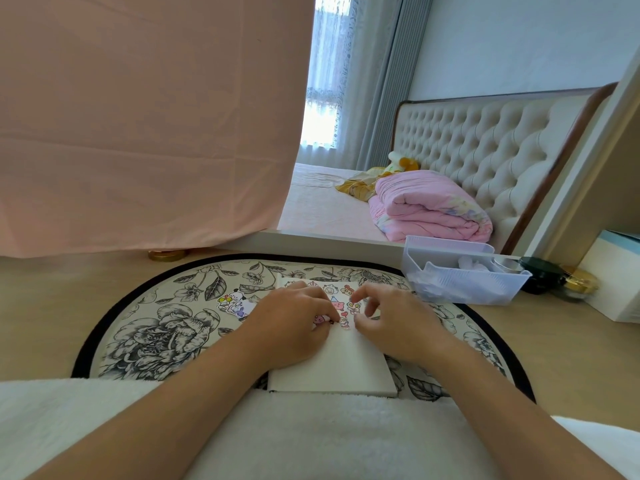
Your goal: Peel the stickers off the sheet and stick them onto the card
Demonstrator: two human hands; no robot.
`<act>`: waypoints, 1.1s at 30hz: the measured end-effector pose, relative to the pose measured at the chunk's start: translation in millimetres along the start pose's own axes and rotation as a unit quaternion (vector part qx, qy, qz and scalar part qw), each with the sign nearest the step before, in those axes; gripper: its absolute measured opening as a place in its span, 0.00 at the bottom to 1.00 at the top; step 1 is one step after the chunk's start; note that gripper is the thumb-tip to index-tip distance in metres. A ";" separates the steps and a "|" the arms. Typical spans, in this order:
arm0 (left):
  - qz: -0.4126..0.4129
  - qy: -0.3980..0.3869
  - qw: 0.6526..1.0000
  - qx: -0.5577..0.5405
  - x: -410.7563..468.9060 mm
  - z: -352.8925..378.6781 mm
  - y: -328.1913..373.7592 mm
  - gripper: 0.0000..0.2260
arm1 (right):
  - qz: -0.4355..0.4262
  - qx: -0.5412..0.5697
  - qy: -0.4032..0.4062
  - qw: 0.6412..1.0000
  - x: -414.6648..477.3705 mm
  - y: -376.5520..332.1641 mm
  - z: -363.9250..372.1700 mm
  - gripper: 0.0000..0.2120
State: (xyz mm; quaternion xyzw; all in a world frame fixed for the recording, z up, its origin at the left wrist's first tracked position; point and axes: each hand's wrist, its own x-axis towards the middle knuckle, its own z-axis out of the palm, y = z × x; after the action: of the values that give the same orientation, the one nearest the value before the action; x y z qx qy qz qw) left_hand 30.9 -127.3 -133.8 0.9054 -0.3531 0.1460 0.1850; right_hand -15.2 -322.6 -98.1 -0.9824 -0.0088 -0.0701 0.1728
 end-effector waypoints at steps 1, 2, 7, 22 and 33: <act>0.000 0.000 1.000 0.001 0.0 -0.1 0.1 0.12 | -0.019 -0.022 -0.002 1.000 -4.7 0.6 0.9 0.13; 0.000 -0.001 1.000 0.002 0.1 -0.3 0.2 0.12 | -0.038 -0.041 -0.001 0.998 -8.7 1.5 2.1 0.14; 0.001 -0.005 1.000 0.000 -0.5 -1.8 2.6 0.12 | -0.093 -0.137 -0.027 0.986 -21.3 4.7 5.4 0.22; 0.048 -0.039 0.993 0.097 -12.0 -1.4 24.3 0.28 | -0.090 -0.104 -0.060 0.989 -15.2 8.6 12.0 0.24; 0.064 -0.016 0.990 0.127 -19.9 1.4 27.3 0.21 | -0.199 -0.181 -0.028 0.963 -22.5 17.0 10.1 0.36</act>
State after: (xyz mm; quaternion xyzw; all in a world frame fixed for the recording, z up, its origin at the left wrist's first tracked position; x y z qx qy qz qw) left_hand -1.9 -134.9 -136.6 0.8993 -0.3917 0.1869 0.0534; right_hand -35.3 -334.9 -116.5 -0.9772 -0.1966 -0.0756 -0.0255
